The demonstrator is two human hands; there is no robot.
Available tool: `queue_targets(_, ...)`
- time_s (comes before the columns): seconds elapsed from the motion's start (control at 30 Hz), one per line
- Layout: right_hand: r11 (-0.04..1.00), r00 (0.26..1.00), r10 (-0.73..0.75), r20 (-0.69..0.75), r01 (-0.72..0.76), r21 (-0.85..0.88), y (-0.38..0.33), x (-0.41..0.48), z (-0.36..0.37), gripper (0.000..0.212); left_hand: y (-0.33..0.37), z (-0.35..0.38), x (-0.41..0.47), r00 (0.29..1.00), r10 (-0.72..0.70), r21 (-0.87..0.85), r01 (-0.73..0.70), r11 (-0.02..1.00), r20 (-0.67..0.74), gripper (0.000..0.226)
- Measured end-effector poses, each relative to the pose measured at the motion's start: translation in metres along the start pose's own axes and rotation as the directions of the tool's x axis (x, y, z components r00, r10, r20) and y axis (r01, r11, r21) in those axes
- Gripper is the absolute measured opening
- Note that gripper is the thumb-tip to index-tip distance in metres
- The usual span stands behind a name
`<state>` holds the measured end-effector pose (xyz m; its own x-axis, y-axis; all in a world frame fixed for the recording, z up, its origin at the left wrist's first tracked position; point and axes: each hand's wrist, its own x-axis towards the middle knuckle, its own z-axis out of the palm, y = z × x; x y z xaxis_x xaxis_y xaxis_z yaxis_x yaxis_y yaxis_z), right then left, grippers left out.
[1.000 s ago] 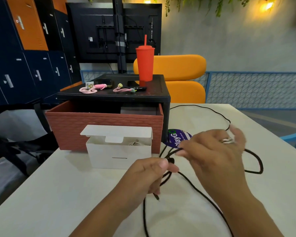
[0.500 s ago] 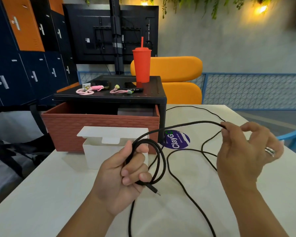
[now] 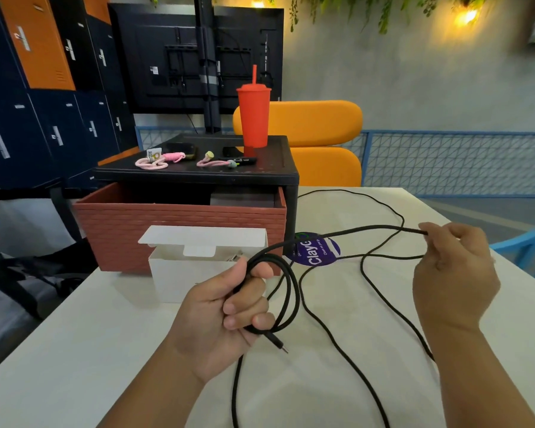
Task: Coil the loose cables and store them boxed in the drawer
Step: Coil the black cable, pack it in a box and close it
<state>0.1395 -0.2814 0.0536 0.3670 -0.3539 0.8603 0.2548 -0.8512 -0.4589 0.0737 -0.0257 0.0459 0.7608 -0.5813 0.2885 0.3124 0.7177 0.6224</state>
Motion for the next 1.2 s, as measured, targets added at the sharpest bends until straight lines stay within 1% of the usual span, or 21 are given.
queue_targets(0.13, 0.998, 0.995, -0.052, -0.09, 0.056, 0.042, 0.006, 0.004, -0.004, 0.033, -0.001, 0.003, -0.003, 0.989, 0.073, 0.113, -0.058, 0.992, -0.132, 0.023)
queue_targets(0.23, 0.995, 0.997, -0.037, -0.074, 0.043, 0.086, 0.006, 0.004, -0.004, 0.03, -0.002, 0.007, -0.004, 0.971, 0.099, 0.176, -0.06, 0.982, -0.219, 0.028)
queue_targets(0.3, 0.992, 0.996, 0.064, 0.067, -0.071, 0.101, 0.002, 0.003, -0.002, 0.029, -0.002, 0.01, -0.004, 0.964, 0.1, 0.188, -0.054, 0.981, -0.246, 0.03)
queue_targets(0.37, 0.973, 0.943, 0.198, 0.267, -0.222, 0.062, 0.002, 0.001, 0.003, 0.032, 0.0, 0.009, -0.004, 0.962, 0.102, 0.169, -0.06, 0.984, -0.253, 0.031)
queue_targets(0.43, 0.963, 0.878, 0.246, 0.409, -0.268, -0.004, 0.005, -0.001, 0.006, 0.025, 0.002, 0.002, -0.004, 0.984, 0.074, 0.086, -0.06, 0.994, -0.161, 0.027)
queue_targets(0.5, 0.927, 0.775, 0.224, 0.591, -0.357, 0.117, 0.006, 0.002, 0.002, 0.018, 0.005, 0.001, -0.004, 0.999, 0.048, -0.013, -0.048, 0.999, -0.024, 0.038)
queue_targets(0.53, 0.853, 0.676, 0.157, 0.72, -0.46, 0.245, 0.007, 0.005, -0.003, 0.021, 0.008, 0.001, -0.005, 0.997, 0.073, -0.009, -0.073, 0.997, -0.033, 0.045)
queue_targets(0.6, 0.638, 0.361, -0.161, 0.919, -0.672, 0.376, 0.004, 0.009, -0.013, 0.036, 0.011, 0.0, -0.009, 0.992, 0.114, 0.035, -0.112, 0.993, -0.047, 0.049)
queue_targets(0.63, 0.536, 0.219, -0.362, 0.906, -0.746, 0.394, 0.001, 0.01, -0.015, 0.051, 0.013, -0.001, -0.009, 0.993, 0.119, 0.04, -0.118, 0.992, -0.022, 0.049)
queue_targets(0.67, 0.408, 0.145, -0.539, 0.83, -0.817, 0.407, 0.001, 0.01, -0.016, 0.062, 0.014, -0.002, -0.01, 0.993, 0.12, 0.035, -0.12, 0.992, 0.005, 0.048)
queue_targets(0.7, 0.267, 0.145, -0.664, 0.734, -0.871, 0.413, 0.002, 0.008, -0.015, 0.068, 0.015, -0.003, -0.01, 0.993, 0.12, 0.025, -0.12, 0.992, 0.02, 0.048)
queue_targets(0.73, 0.143, 0.176, -0.698, 0.694, -0.915, 0.376, 0.005, 0.007, -0.01, 0.07, 0.015, -0.004, -0.01, 0.993, 0.116, 0.021, -0.116, 0.993, 0.019, 0.048)
queue_targets(0.77, 0.084, 0.191, -0.651, 0.735, -0.944, 0.32, 0.003, 0.008, -0.007, 0.069, 0.015, -0.004, -0.01, 0.994, 0.104, 0.016, -0.104, 0.994, 0.016, 0.047)
queue_targets(0.8, 0.104, 0.21, -0.497, 0.842, -0.949, 0.298, 0.003, 0.006, -0.002, 0.062, 0.015, -0.003, -0.01, 0.996, 0.089, 0.011, -0.09, 0.996, 0.015, 0.047)
queue_targets(0.83, 0.21, 0.261, -0.272, 0.926, -0.923, 0.322, 0.007, 0.003, 0.006, 0.049, 0.014, -0.003, -0.009, 0.997, 0.077, 0.003, -0.078, 0.997, 0.02, 0.047)
queue_targets(0.87, 0.473, 0.343, -0.013, 0.939, -0.825, 0.308, 0.011, -0.002, 0.013, 0.038, 0.014, -0.002, -0.008, 0.997, 0.07, 0.0, -0.07, 0.998, 0.022, 0.047)
queue_targets(0.9, 0.784, 0.448, 0.177, 0.876, -0.602, 0.15, 0.015, -0.009, 0.021, 0.033, 0.013, -0.001, -0.008, 0.998, 0.066, -0.001, -0.066, 0.998, 0.024, 0.047)
queue_targets(0.93, 0.948, 0.54, 0.22, 0.812, -0.316, -0.047, 0.021, -0.017, 0.027, 0.03, 0.012, 0.0, -0.007, 0.998, 0.064, -0.002, -0.064, 0.998, 0.028, 0.047)
queue_targets(0.97, 0.977, 0.562, 0.213, 0.8, -0.137, -0.164, 0.026, -0.023, 0.032, 0.026, 0.012, 0.0, -0.007, 0.997, 0.061, -0.005, -0.061, 0.998, 0.038, 0.047)
queue_targets(1.0, 0.972, 0.534, 0.231, 0.814, -0.098, -0.212, 0.029, -0.029, 0.034, 0.026, 0.011, -0.001, -0.007, 0.997, 0.06, -0.006, -0.059, 0.998, 0.049, 0.046)
queue_targets(1.2, 0.966, 0.413, 0.255, 0.874, -0.139, -0.216, 0.02, -0.03, 0.029, 0.044, 0.01, -0.001, -0.006, 0.999, 0.023, -0.018, -0.022, 1.0, 0.047, 0.047)
